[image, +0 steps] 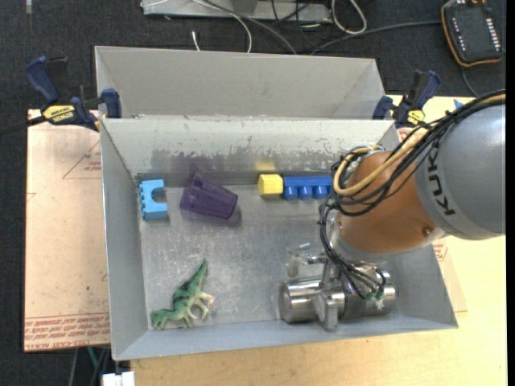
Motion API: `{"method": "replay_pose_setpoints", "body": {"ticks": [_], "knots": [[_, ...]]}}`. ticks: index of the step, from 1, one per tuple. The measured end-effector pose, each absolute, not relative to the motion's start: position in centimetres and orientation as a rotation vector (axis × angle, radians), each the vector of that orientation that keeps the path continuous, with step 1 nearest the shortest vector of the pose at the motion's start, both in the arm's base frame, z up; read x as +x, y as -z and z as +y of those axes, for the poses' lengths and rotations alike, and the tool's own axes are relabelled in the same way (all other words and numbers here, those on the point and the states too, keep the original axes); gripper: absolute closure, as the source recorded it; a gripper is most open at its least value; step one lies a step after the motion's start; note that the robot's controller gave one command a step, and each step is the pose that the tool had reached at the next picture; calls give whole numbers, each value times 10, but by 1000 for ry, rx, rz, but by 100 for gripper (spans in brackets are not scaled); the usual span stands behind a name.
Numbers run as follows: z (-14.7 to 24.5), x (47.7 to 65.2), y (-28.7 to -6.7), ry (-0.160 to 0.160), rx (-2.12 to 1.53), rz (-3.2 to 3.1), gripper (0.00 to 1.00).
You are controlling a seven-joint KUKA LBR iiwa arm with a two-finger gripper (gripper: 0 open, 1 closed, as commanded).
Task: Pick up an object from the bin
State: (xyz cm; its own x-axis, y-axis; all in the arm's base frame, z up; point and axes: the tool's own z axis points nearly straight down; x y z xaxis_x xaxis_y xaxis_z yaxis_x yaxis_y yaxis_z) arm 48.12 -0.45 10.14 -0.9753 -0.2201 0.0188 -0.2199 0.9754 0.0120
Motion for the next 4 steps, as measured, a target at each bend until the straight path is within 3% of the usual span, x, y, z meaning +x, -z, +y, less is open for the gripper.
{"method": "replay_pose_setpoints", "body": {"ticks": [1,2,3,4], "knots": [[0,488,-81,-1,222,-3117,0],[-3,487,-72,14,374,-3126,100],[-4,487,-73,14,379,-3125,100],[-4,482,-103,18,377,-3109,100]]}}
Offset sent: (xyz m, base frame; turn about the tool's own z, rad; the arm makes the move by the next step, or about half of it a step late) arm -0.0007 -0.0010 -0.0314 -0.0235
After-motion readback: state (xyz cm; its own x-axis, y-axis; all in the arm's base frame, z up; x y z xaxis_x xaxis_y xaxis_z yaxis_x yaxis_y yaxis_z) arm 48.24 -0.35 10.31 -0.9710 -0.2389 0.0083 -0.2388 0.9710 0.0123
